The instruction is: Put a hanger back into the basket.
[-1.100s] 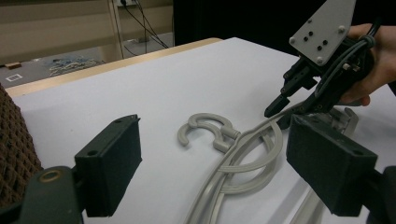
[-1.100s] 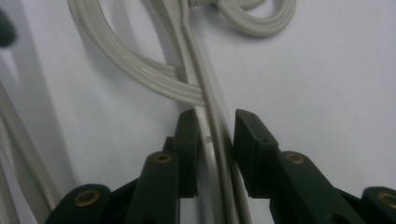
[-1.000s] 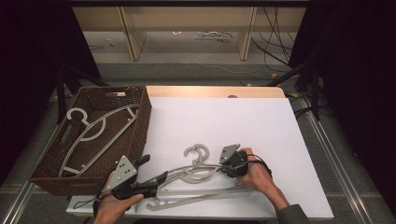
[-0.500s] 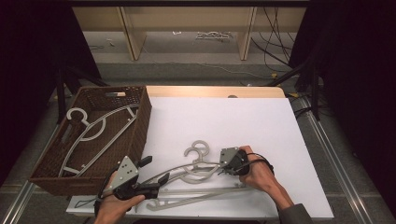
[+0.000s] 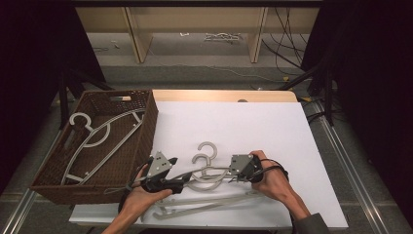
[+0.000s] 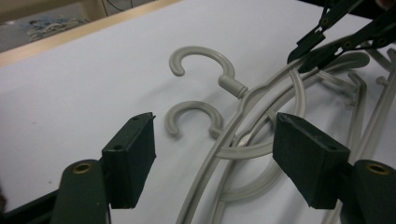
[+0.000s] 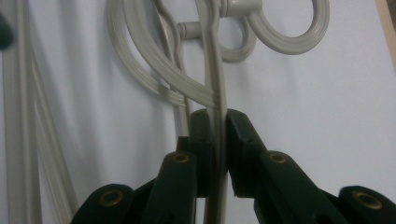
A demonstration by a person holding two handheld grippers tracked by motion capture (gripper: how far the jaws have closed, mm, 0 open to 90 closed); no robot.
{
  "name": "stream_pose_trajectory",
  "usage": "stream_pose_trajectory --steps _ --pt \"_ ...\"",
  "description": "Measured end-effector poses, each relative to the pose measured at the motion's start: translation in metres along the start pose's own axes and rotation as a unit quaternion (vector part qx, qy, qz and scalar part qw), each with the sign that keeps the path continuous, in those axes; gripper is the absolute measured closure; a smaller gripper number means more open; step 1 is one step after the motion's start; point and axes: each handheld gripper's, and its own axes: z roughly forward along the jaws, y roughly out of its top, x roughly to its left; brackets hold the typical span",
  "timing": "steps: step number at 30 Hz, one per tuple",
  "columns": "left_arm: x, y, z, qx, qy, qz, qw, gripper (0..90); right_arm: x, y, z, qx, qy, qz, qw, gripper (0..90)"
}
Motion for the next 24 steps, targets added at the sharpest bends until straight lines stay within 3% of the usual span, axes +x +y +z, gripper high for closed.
stream_pose_trajectory --steps 2,3,4,6,9,15,21,23,24 --pt "0.001 0.004 0.007 0.017 -0.004 0.012 0.9998 33.5 0.0 0.001 -0.002 -0.004 0.0 -0.008 1.0 81.9" --pt "-0.001 0.006 0.012 0.012 -0.003 0.004 0.9999 34.6 0.001 0.001 -0.003 -0.004 -0.002 -0.009 1.0 81.9" --pt "-0.001 0.009 0.016 0.027 -0.005 0.017 0.9995 35.1 0.001 0.002 -0.004 -0.003 -0.006 -0.007 1.0 81.9" --pt "-0.002 0.011 0.021 0.036 -0.01 0.022 0.9991 35.6 0.001 0.003 -0.006 -0.009 -0.008 -0.011 0.9999 81.9" --pt "-0.003 0.014 0.027 0.04 -0.008 0.026 0.9988 37.9 0.001 0.005 -0.01 -0.013 -0.006 -0.014 0.9998 81.9" --pt "-0.002 0.015 0.035 0.049 -0.024 0.032 0.998 43.2 0.0 0.008 -0.016 -0.022 -0.013 -0.025 0.9994 81.9" --pt "-0.007 0.019 0.045 0.08 -0.04 0.061 0.9941 53.6 0.002 0.012 -0.02 -0.028 -0.008 -0.027 0.9992 81.8" --pt "-0.009 0.018 0.048 0.086 -0.043 0.066 0.9932 60.8 0.002 0.013 -0.021 -0.03 -0.015 -0.031 0.999 81.8" --pt "-0.009 0.019 0.049 0.086 -0.047 0.072 0.9925 69.1 0.002 0.013 -0.022 -0.031 -0.013 -0.03 0.999 81.8"
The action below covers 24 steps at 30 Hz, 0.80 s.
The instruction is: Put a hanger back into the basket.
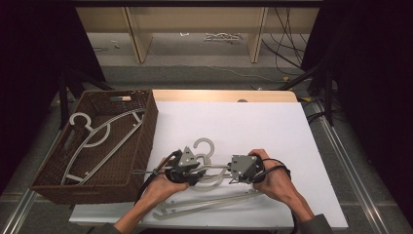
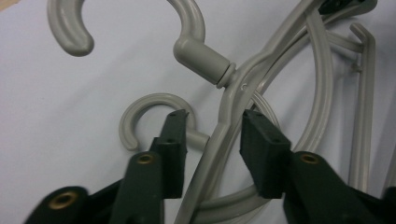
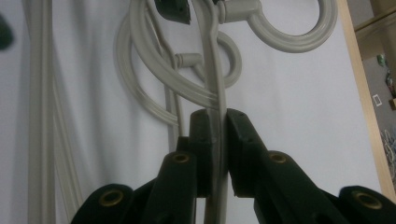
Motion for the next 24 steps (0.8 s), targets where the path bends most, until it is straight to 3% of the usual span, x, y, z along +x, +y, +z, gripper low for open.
stream_pose_trajectory --steps 4,6,11,13,14,15,16,17,19,21,23,24 --pt "0.0 0.001 -0.004 0.003 0.003 0.033 0.9994 73.2 -0.002 -0.001 0.0 -0.005 -0.001 -0.01 0.9999 81.7" --pt "-0.001 0.005 -0.008 0.01 0.01 0.075 0.9971 73.9 -0.002 -0.001 -0.001 -0.004 0.001 -0.004 1.0 81.7" --pt "-0.009 0.012 -0.019 0.005 0.017 0.12 0.9927 78.7 -0.004 -0.001 -0.002 -0.012 -0.012 -0.006 0.9998 79.4" --pt "-0.009 0.013 -0.022 0.005 0.013 0.125 0.9921 79.3 -0.004 -0.001 -0.003 -0.014 -0.016 -0.001 0.9998 78.4" --pt "-0.01 0.014 -0.025 0.004 0.01 0.128 0.9917 80.2 -0.006 -0.001 -0.004 -0.02 -0.021 0.006 0.9996 77.0" --pt "-0.011 0.015 -0.028 0.003 0.009 0.13 0.9915 81.3 -0.006 -0.001 -0.007 -0.025 -0.027 0.029 0.9989 75.1" --pt "-0.012 0.016 -0.029 0.001 0.007 0.131 0.9913 81.3 -0.006 -0.001 -0.007 -0.025 -0.027 0.029 0.9989 75.1" --pt "-0.014 0.016 -0.031 0.0 0.004 0.128 0.9917 82.0 -0.008 0.001 -0.009 -0.026 -0.04 0.036 0.9982 72.2" --pt "-0.013 0.017 -0.035 -0.006 -0.001 0.119 0.9929 82.1 -0.009 0.001 -0.011 -0.026 -0.042 0.04 0.998 70.0" --pt "-0.01 0.018 -0.039 -0.017 -0.005 0.106 0.9942 82.0 -0.013 0.0 -0.015 -0.038 -0.058 0.076 0.9947 57.4" --pt "-0.006 0.02 -0.045 -0.022 -0.004 0.098 0.9949 82.1 -0.013 0.001 -0.02 -0.063 -0.071 0.133 0.9866 48.1" --pt "-0.005 0.021 -0.048 -0.027 -0.003 0.092 0.9954 82.1 -0.014 0.001 -0.023 -0.077 -0.08 0.146 0.983 45.0"
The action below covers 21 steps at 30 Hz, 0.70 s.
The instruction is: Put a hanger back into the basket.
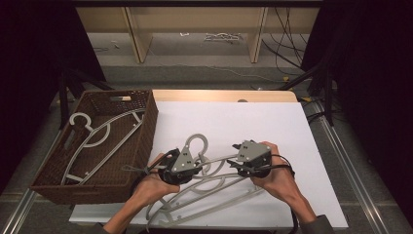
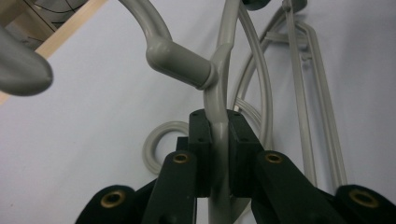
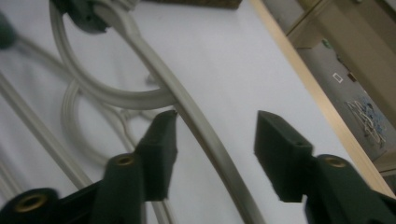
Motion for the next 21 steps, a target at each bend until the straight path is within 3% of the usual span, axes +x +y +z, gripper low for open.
stream_pose_trajectory --steps 2,3,4,6,12,15,21 --pt "0.004 0.0 -0.004 -0.005 0.0 -0.01 0.9999 82.1 -0.004 0.002 -0.006 -0.033 -0.017 0.037 0.9986 39.3" --pt "0.006 0.0 -0.006 -0.008 0.003 -0.014 0.9999 82.1 -0.007 0.004 -0.013 -0.061 -0.016 0.079 0.9949 34.8" --pt "0.008 0.0 -0.007 -0.009 0.004 -0.019 0.9998 82.1 -0.007 0.004 -0.013 -0.061 -0.016 0.079 0.9949 34.8" --pt "0.011 -0.002 -0.009 -0.008 0.007 -0.029 0.9995 82.0 -0.007 0.006 -0.018 -0.072 -0.02 0.101 0.992 31.4" --pt "0.021 -0.006 -0.015 -0.012 0.012 -0.058 0.9982 82.1 -0.001 0.01 -0.024 -0.091 -0.033 0.118 0.9882 28.5" --pt "0.027 -0.008 -0.02 -0.018 0.017 -0.073 0.997 82.1 0.007 0.007 -0.024 -0.112 -0.042 0.132 0.984 28.5" --pt "0.036 -0.016 -0.025 -0.031 0.015 -0.115 0.9927 82.1 0.015 -0.003 -0.021 -0.118 -0.024 0.147 0.9819 24.7"
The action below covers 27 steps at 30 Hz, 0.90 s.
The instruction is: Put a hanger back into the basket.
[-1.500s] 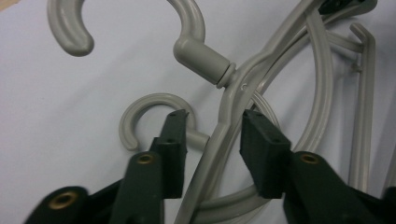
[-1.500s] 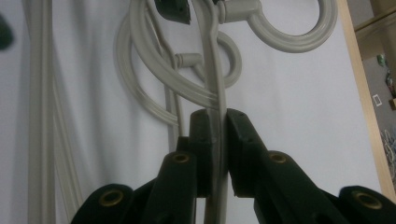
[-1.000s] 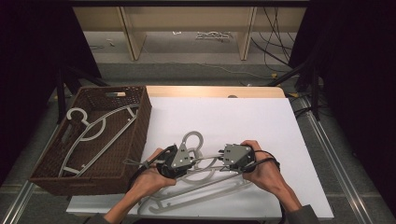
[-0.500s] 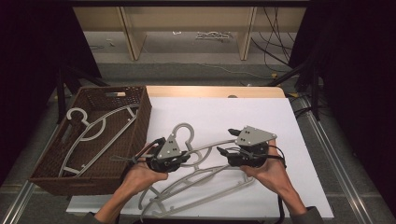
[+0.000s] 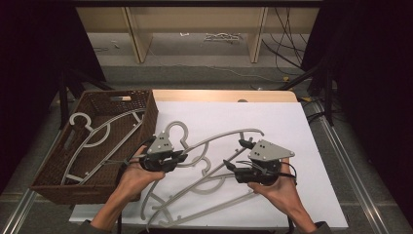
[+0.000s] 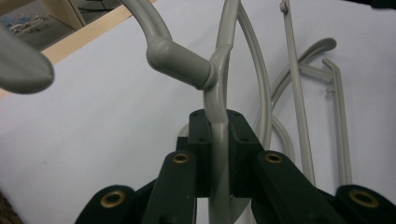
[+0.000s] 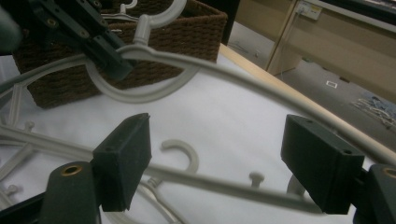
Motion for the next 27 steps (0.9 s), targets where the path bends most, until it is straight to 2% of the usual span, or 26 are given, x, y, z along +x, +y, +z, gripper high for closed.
stream_pose_trajectory --steps 2,4,6,7,8,9,11,12,15,19,20,21,23,27 --pt "0.002 -0.002 -0.001 0.0 -0.003 -0.011 0.9999 82.0 0.001 -0.008 -0.001 -0.001 0.002 0.025 0.9997 23.7" --pt "0.004 -0.003 -0.003 0.001 -0.002 -0.014 0.9999 82.0 0.001 -0.01 -0.001 -0.008 -0.003 0.023 0.9997 23.7" --pt "0.004 -0.003 -0.004 -0.014 -0.003 -0.032 0.9994 82.0 0.001 -0.015 -0.002 -0.015 -0.005 0.036 0.9992 23.6" --pt "0.007 -0.002 -0.008 -0.008 -0.008 -0.023 0.9997 82.0 0.002 -0.017 -0.003 -0.016 -0.006 0.049 0.9987 23.0" --pt "0.006 -0.001 -0.009 -0.017 -0.001 -0.033 0.9993 82.0 0.002 -0.02 -0.005 -0.017 -0.006 0.056 0.9983 22.3" --pt "0.007 -0.001 -0.011 -0.015 -0.002 -0.028 0.9995 82.0 0.002 -0.021 -0.005 -0.018 -0.007 0.06 0.998 22.3" --pt "0.007 0.002 -0.016 -0.026 -0.001 -0.036 0.999 82.0 0.002 -0.029 -0.006 -0.021 -0.005 0.071 0.9972 22.0" --pt "0.008 0.004 -0.02 -0.024 -0.001 -0.03 0.9993 82.0 0.002 -0.029 -0.006 -0.021 -0.005 0.071 0.9972 22.0" --pt "0.006 0.008 -0.031 -0.035 -0.008 -0.043 0.9984 82.1 0.004 -0.034 -0.008 -0.021 -0.005 0.077 0.9968 22.5" --pt "0.006 0.018 -0.048 -0.037 -0.011 -0.04 0.9984 82.0 0.004 -0.034 -0.01 -0.018 -0.009 0.076 0.9969 22.4" --pt "0.006 0.021 -0.052 -0.039 -0.01 -0.034 0.9986 82.0 0.003 -0.034 -0.01 -0.024 -0.016 0.069 0.9972 22.5" --pt "0.007 0.024 -0.057 -0.036 -0.01 -0.026 0.999 82.0 0.003 -0.034 -0.01 -0.023 -0.011 0.068 0.9974 22.5" --pt "0.009 0.031 -0.068 -0.039 0.002 -0.017 0.9991 82.0 0.005 -0.036 -0.01 -0.021 -0.013 0.068 0.9974 22.5" --pt "0.017 0.04 -0.086 -0.046 0.016 -0.016 0.9987 82.1 0.005 -0.04 -0.01 -0.012 -0.009 0.066 0.9977 22.6"
